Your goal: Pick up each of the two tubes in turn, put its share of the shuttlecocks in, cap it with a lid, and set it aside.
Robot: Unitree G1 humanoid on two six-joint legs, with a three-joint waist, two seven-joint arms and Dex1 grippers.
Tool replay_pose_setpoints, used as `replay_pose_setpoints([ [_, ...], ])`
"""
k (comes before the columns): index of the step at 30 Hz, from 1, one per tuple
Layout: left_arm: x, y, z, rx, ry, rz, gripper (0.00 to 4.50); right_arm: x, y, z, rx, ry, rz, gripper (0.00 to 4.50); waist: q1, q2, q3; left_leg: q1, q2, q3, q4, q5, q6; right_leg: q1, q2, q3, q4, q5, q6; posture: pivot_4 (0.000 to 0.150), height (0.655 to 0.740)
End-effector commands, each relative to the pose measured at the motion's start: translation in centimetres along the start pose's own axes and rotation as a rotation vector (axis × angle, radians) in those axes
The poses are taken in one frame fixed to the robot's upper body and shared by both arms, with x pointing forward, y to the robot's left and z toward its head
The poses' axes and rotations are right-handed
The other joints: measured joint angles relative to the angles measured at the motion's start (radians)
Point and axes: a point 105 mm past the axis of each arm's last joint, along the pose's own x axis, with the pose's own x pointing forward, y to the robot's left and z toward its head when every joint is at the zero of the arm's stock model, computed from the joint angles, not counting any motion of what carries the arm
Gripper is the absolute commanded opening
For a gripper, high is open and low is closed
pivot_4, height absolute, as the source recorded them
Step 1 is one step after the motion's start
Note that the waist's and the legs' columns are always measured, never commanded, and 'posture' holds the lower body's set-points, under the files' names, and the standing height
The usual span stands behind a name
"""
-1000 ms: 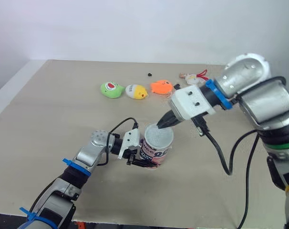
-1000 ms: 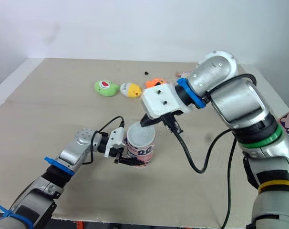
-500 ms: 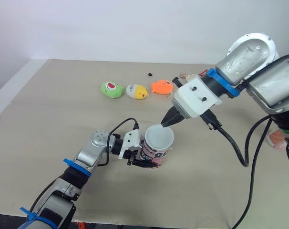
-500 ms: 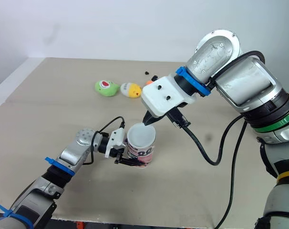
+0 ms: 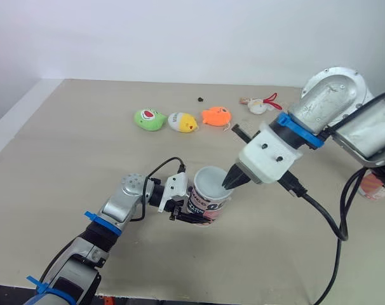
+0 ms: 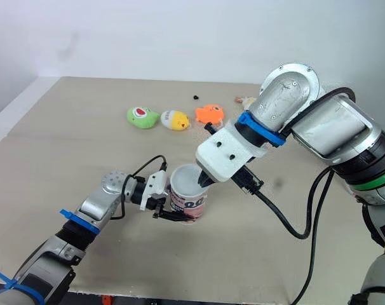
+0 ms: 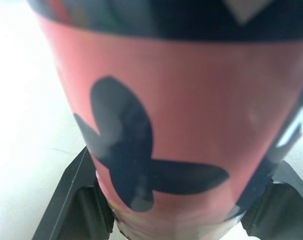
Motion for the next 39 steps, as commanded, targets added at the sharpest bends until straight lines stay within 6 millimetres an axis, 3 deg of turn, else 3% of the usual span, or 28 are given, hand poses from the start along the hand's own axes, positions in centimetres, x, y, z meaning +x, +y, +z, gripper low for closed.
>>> replay_pose_setpoints([
  [1,-0.8,-0.8,-4.1,-0.157,0.130,0.030,2.58,1.3,1.6,-1.0,0.003,0.040,0.100,0.01,0.000,-0.001,0.000,0.000,0.000,0.000,0.000,0.000,0.000,0.000,0.000,0.000,0.000,0.000,0.000,0.150,0.7400],
  [15,-0.7,-0.7,-3.9,-0.161,0.121,0.033,2.58,3.2,2.1,-1.0,-0.031,0.009,0.109,0.01,0.000,-0.005,-0.006,0.002,0.000,-0.002,0.000,-0.001,-0.001,0.002,-0.003,-0.005,0.000,0.000,-0.001,0.150,0.7400],
  [20,-0.6,-0.7,-3.8,-0.159,0.119,0.036,2.58,2.1,0.0,-0.5,0.019,-0.054,-0.006,0.01,0.000,-0.005,-0.007,0.002,0.003,-0.002,-0.001,-0.001,-0.001,0.002,-0.008,-0.014,0.000,0.004,-0.009,0.150,0.7400],
  [25,-0.6,-0.6,-3.8,-0.157,0.107,0.047,2.58,-2.0,-1.6,1.1,0.188,-0.232,-0.150,0.01,0.001,0.000,-0.002,0.001,0.006,-0.002,0.000,0.000,-0.001,0.001,-0.008,-0.022,0.000,0.006,-0.011,0.150,0.7400],
  [30,-0.5,-0.7,-3.5,-0.154,0.068,0.045,2.58,-4.5,-1.0,1.5,0.294,-0.302,-0.242,0.01,0.003,0.001,-0.002,-0.001,0.005,-0.002,0.000,-0.001,-0.001,0.000,-0.009,-0.024,-0.001,0.005,-0.011,0.150,0.7400],
  [34,-0.4,-0.6,-3.0,-0.151,-0.001,0.058,2.58,-5.7,-0.6,0.7,0.419,-0.331,-0.384,0.01,0.001,0.001,-0.002,-0.001,0.005,-0.001,-0.001,-0.001,-0.002,0.001,-0.009,-0.025,-0.003,0.005,-0.010,0.150,0.7400],
  [39,-0.5,-0.5,-2.4,-0.127,-0.096,0.085,2.58,-5.5,1.2,-0.6,0.569,-0.377,-0.555,0.01,0.007,0.001,-0.001,-0.006,0.004,-0.003,-0.001,-0.001,-0.002,0.003,-0.006,-0.028,-0.005,0.005,-0.008,0.150,0.7400],
])
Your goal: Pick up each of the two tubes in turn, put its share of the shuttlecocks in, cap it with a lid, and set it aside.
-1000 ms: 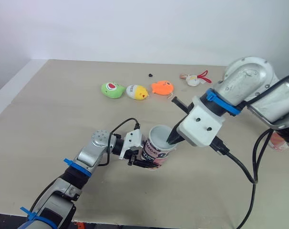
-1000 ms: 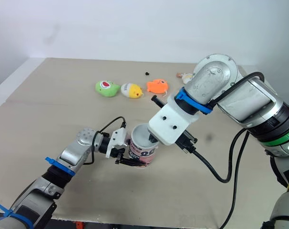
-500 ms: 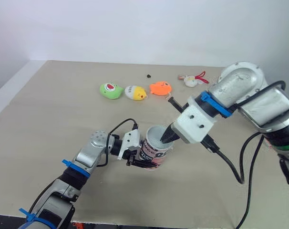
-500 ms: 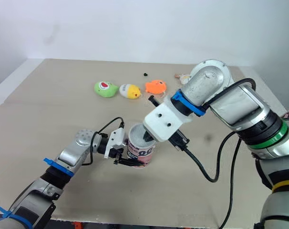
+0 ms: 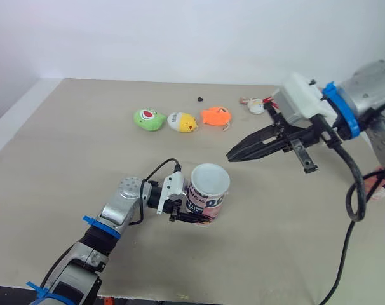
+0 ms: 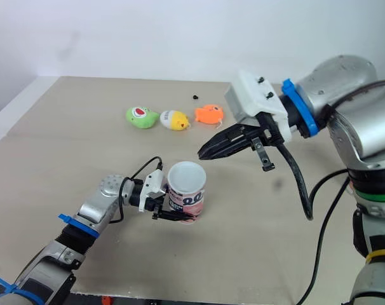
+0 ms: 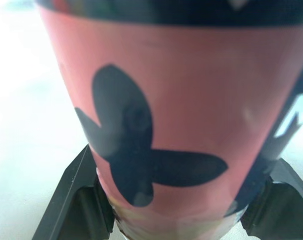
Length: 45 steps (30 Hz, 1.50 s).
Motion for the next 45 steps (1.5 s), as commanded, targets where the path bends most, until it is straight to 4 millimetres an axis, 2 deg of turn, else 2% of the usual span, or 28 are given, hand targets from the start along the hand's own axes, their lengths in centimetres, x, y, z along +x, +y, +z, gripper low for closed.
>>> replay_pose_setpoints([
  [1,-0.7,-0.2,-2.2,-0.063,0.028,0.032,2.58,-0.9,0.7,-0.2,0.025,-0.036,-0.127,0.01,-0.001,0.002,0.001,-0.003,0.000,0.001,0.001,0.000,0.000,-0.002,0.000,0.001,0.000,0.001,0.001,0.150,0.7400],
  [4,-0.9,-0.2,-2.3,-0.033,0.027,0.025,2.58,-0.2,2.4,-1.6,0.116,-0.058,-0.156,0.01,0.000,0.003,0.001,-0.007,-0.001,0.001,0.002,0.000,0.000,-0.004,0.001,0.001,-0.002,0.005,0.007,0.150,0.7400],
  [8,-1.2,-0.3,-2.5,-0.006,0.036,0.005,2.58,1.1,3.8,-4.1,0.193,-0.024,-0.209,0.01,-0.002,0.003,0.001,-0.007,0.000,0.000,0.002,0.000,0.000,-0.003,0.003,0.001,-0.004,0.004,0.004,0.150,0.7400],
  [13,-1.6,-0.3,-2.5,-0.001,0.033,-0.021,4.43,2.0,4.4,-6.1,0.256,-0.002,-0.284,0.00,-0.007,0.002,0.002,-0.007,0.002,0.001,0.004,0.001,0.001,-0.004,0.008,0.001,-0.004,0.004,0.008,0.150,0.7400],
  [14,-1.7,-0.2,-2.4,0.003,0.029,-0.020,4.50,2.0,4.4,-6.5,0.269,0.004,-0.301,0.50,-0.007,0.002,0.002,-0.007,0.002,0.001,0.004,0.001,0.001,-0.004,0.009,0.001,-0.004,0.004,0.008,0.150,0.7400],
  [15,-1.7,-0.1,-2.3,0.013,0.031,-0.019,4.50,2.0,4.5,-6.9,0.281,0.003,-0.316,0.66,-0.007,0.003,0.002,-0.007,0.002,0.001,0.004,0.001,0.001,-0.004,0.009,0.002,-0.004,0.004,0.007,0.150,0.7400],
  [16,-1.8,0.0,-2.2,0.015,0.034,-0.022,4.50,2.0,4.5,-7.1,0.296,-0.005,-0.331,1.07,-0.006,0.002,0.002,-0.007,0.002,0.001,0.004,0.001,0.001,-0.004,0.009,0.001,-0.004,0.004,0.007,0.150,0.7400],
  [20,-2.1,0.2,-2.0,0.023,0.038,-0.022,4.50,1.9,4.9,-8.0,0.352,-0.024,-0.360,2.79,-0.006,0.002,0.002,-0.008,0.002,0.001,0.003,0.000,0.001,-0.003,0.011,0.002,-0.004,0.003,0.008,0.150,0.7400],
  [23,-2.6,0.2,-1.6,0.022,0.038,-0.025,4.50,2.0,5.3,-8.1,0.366,-0.034,-0.358,4.25,-0.007,0.002,0.002,-0.009,0.002,0.000,0.003,0.000,0.001,-0.003,0.013,0.003,-0.004,0.004,0.010,0.150,0.7400],
  [24,-2.8,0.1,-1.5,0.024,0.039,-0.028,4.50,2.0,5.4,-8.0,0.373,-0.042,-0.355,4.47,-0.007,0.002,0.002,-0.009,0.002,0.000,0.003,0.000,0.002,-0.003,0.014,0.003,-0.004,0.004,0.010,0.150,0.7400],
  [27,-3.6,-0.3,-0.9,0.035,0.045,-0.035,4.50,1.8,5.9,-8.1,0.395,-0.052,-0.334,4.47,-0.007,0.002,0.003,-0.009,0.004,-0.001,0.003,0.000,0.002,-0.004,0.016,0.003,-0.004,0.004,0.010,0.150,0.7400],
  [32,-6.1,-1.3,0.1,0.009,0.075,-0.033,4.50,2.1,6.7,-9.2,0.451,-0.034,-0.319,4.47,-0.007,0.002,0.005,-0.009,0.006,-0.002,0.002,0.000,0.002,-0.004,0.017,0.003,-0.003,0.003,0.008,0.150,0.7400],
  [36,-9.5,-2.1,1.6,0.013,0.113,0.009,4.50,4.1,6.4,-9.6,0.469,-0.082,-0.352,4.47,-0.009,0.000,0.007,-0.009,0.006,-0.002,0.002,0.000,0.002,-0.004,0.017,0.003,-0.003,0.003,0.008,0.150,0.7400],
  [38,-10.6,-2.3,2.5,0.008,0.116,0.027,4.50,5.3,6.4,-9.8,0.485,-0.098,-0.354,4.47,-0.009,0.001,0.008,-0.008,0.008,-0.004,0.002,0.000,0.001,-0.004,0.019,0.003,-0.003,0.003,0.008,0.150,0.7400],
  [42,-11.0,-2.9,4.4,0.024,0.090,0.041,4.50,7.6,7.6,-10.0,0.488,-0.101,-0.301,4.47,-0.005,0.005,0.011,-0.009,0.007,-0.004,0.002,0.000,0.001,-0.004,0.018,0.003,-0.003,0.002,0.009,0.150,0.7400],
  [45,-10.9,-3.1,5.3,0.028,0.047,0.059,4.50,8.5,8.0,-10.0,0.477,-0.099,-0.274,4.47,-0.006,0.005,0.011,-0.009,0.005,-0.004,0.003,0.000,0.001,-0.004,0.016,0.003,-0.002,0.002,0.010,0.150,0.7400],
])
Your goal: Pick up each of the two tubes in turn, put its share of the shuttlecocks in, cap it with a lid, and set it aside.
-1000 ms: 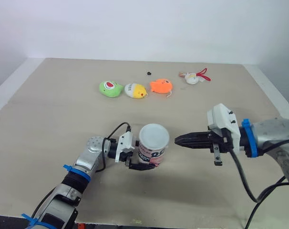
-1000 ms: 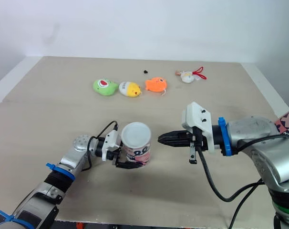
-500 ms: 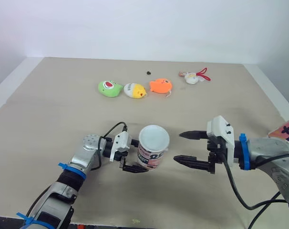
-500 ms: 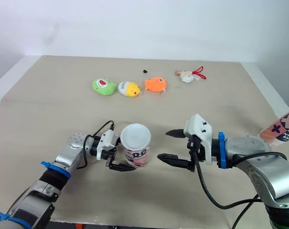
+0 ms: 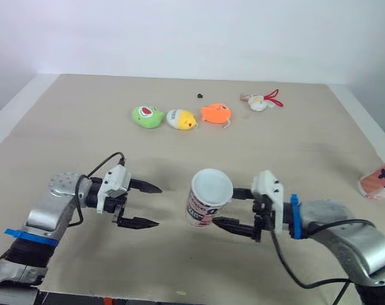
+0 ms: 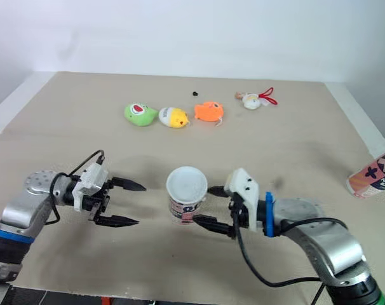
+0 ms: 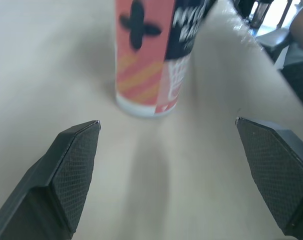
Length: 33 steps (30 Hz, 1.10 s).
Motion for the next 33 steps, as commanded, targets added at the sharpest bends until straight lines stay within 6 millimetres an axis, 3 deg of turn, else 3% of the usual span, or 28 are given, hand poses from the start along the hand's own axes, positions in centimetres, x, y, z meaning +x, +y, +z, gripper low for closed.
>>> replay_pose_setpoints([
  [1,-0.2,-0.2,1.8,0.027,-0.069,0.028,4.50,0.7,0.8,0.7,-0.058,-0.021,0.021,4.47,-0.002,0.000,0.000,0.000,-0.001,0.000,0.000,0.000,0.000,0.000,0.000,0.000,0.000,0.000,0.000,0.150,0.7400],
  [6,-0.3,-0.1,2.5,0.020,-0.135,0.077,4.50,2.2,1.4,1.1,-0.064,-0.054,0.073,4.47,-0.002,0.000,0.000,0.001,0.000,0.001,0.001,0.000,0.000,0.000,0.001,0.001,0.001,0.001,0.001,0.150,0.7400],
  [13,-0.9,-0.1,3.7,0.033,-0.186,0.114,4.50,3.4,0.6,1.4,-0.075,-0.081,0.076,4.47,-0.002,0.000,0.000,0.001,0.001,0.003,0.002,0.000,-0.001,0.000,0.003,0.001,0.003,0.001,-0.001,0.150,0.7400],
  [32,-1.1,-0.4,2.9,0.037,-0.151,0.117,4.50,5.6,-0.1,1.8,-0.149,-0.098,0.140,4.47,-0.003,0.000,0.000,0.004,0.001,0.005,0.003,0.001,-0.002,-0.001,0.003,0.003,0.009,0.003,-0.005,0.150,0.7400],
  [33,-1.0,-0.4,2.9,0.039,-0.152,0.118,4.50,5.5,-0.2,1.8,-0.150,-0.097,0.136,4.24,-0.003,-0.001,0.000,0.004,0.001,0.005,0.003,0.001,-0.002,-0.001,0.003,0.003,0.009,0.003,-0.005,0.150,0.7400],
])
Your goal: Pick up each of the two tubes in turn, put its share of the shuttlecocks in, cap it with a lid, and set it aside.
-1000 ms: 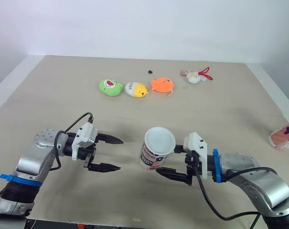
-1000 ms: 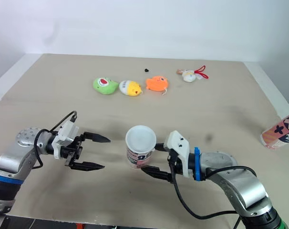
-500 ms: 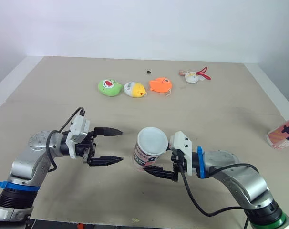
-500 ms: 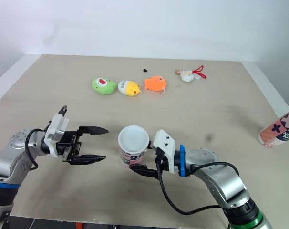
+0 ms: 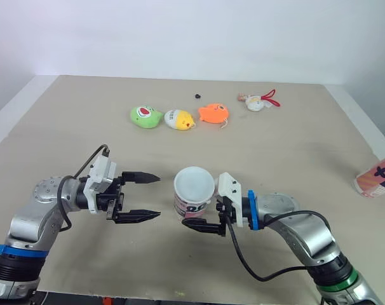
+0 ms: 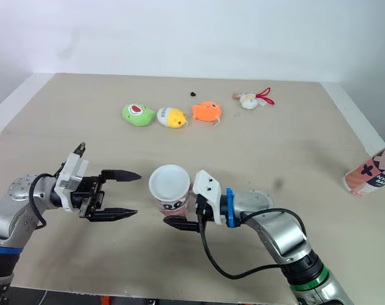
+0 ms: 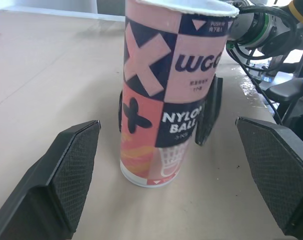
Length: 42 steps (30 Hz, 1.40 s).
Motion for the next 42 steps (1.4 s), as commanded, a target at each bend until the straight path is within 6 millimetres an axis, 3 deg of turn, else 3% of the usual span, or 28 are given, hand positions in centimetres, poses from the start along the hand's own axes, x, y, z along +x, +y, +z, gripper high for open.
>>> replay_pose_setpoints([
  [1,0.1,-0.1,0.8,0.055,-0.007,-0.004,4.50,-0.3,-0.2,1.0,-0.048,-0.024,-0.002,3.95,0.000,0.000,0.000,0.000,0.000,0.000,0.000,0.000,0.000,0.000,0.000,0.000,0.000,0.000,0.000,0.150,0.7400],
  [3,0.2,-0.1,0.8,0.058,-0.011,-0.002,4.50,-0.5,-0.4,1.0,-0.051,-0.020,-0.019,3.32,0.000,0.000,0.000,0.001,0.000,0.000,0.000,0.000,0.000,0.000,0.000,0.000,0.001,0.000,0.000,0.150,0.7400],
  [11,1.0,0.4,0.9,0.092,-0.029,0.001,4.50,-2.6,-1.3,1.9,-0.053,-0.035,-0.087,3.32,0.000,0.000,0.000,0.001,0.000,0.001,0.001,0.000,0.000,0.000,0.000,0.001,0.002,0.000,0.000,0.150,0.7400],
  [14,2.0,0.9,1.2,0.120,-0.047,0.001,4.50,-4.3,-2.2,2.7,-0.034,-0.069,-0.163,3.32,0.002,0.000,0.000,0.001,0.000,0.000,0.001,0.000,0.000,0.000,0.000,0.001,0.002,0.000,-0.001,0.150,0.7400],
  [21,5.2,2.6,2.3,0.175,-0.094,0.015,4.50,-10.7,-5.3,3.5,0.104,-0.195,-0.527,3.32,0.001,0.000,0.000,0.001,-0.001,0.001,0.003,0.000,0.000,0.001,0.000,0.002,0.003,0.001,0.000,0.150,0.7400],
  [25,7.0,3.4,2.9,0.170,-0.147,0.023,4.50,-14.1,-6.1,1.7,0.208,-0.238,-0.785,3.32,0.001,0.000,0.000,0.001,-0.001,0.000,0.003,0.000,0.000,0.001,0.000,0.002,0.003,0.001,0.000,0.150,0.7400],
  [28,7.8,3.6,3.0,0.170,-0.161,0.012,4.50,-15.0,-6.3,0.9,0.244,-0.237,-0.859,3.32,-0.004,0.000,0.000,0.001,-0.002,0.002,0.003,0.000,0.000,0.001,0.000,0.004,0.003,0.001,0.000,0.150,0.7400],
  [33,10.0,4.8,3.7,0.200,-0.177,0.004,4.50,-18.8,-9.2,-1.4,0.276,-0.200,-1.172,3.32,-0.002,0.000,0.000,0.003,-0.002,0.004,0.003,0.002,0.002,0.001,0.001,0.006,0.004,0.001,0.005,0.150,0.7400],
  [38,10.9,6.2,4.5,0.200,-0.179,0.046,4.50,-20.5,-10.3,-2.4,0.312,-0.208,-1.291,3.32,-0.002,0.000,0.000,0.003,-0.002,0.004,0.003,0.004,0.004,0.001,0.001,0.008,0.004,0.003,0.005,0.150,0.7400],
  [42,11.3,6.5,4.1,0.197,-0.123,0.063,4.50,-22.6,-10.8,-5.0,0.333,-0.093,-1.420,3.32,-0.003,0.001,0.000,0.003,-0.002,0.004,0.002,0.004,0.004,0.001,0.002,0.009,0.004,0.003,0.005,0.150,0.7400],
])
